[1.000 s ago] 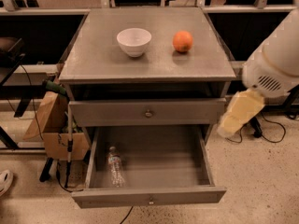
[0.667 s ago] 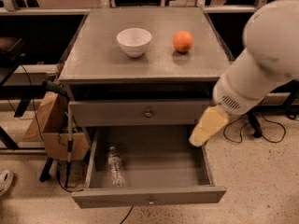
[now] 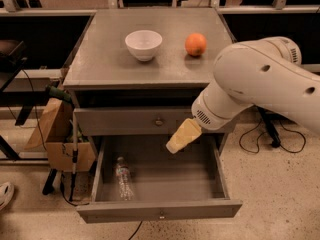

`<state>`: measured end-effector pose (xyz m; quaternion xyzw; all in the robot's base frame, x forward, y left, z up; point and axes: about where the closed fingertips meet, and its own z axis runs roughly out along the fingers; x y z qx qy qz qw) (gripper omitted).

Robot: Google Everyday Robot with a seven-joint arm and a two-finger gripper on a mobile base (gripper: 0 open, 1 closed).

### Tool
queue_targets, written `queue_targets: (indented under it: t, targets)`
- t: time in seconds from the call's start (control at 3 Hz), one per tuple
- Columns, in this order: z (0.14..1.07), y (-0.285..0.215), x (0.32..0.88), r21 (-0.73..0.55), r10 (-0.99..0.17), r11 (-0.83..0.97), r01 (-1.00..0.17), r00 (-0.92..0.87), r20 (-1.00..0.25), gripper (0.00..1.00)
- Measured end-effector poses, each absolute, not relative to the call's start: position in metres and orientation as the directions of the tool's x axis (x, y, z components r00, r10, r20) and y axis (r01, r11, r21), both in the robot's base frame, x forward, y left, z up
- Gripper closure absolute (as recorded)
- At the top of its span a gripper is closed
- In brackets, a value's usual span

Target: Pick water bottle from middle drawer and place on counter

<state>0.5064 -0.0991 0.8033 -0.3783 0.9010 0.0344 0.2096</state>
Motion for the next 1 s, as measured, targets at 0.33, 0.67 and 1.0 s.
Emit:
queue_targets:
  t: [0.33,0.67,1.0]
  targets:
    - [0.803,-0.099,0.506,-0.097,-0.667,0.712,-0.696,-0.626,-0.404,0.00]
    - [0.794,-0.090,0.505,-0.096,-0.636,0.745,-0.660,-0.658,-0.403,0.00]
    - [0.739,-0.051,0.500,-0.073,-0.617,0.761,-0.645,-0.684,-0.388,0.00]
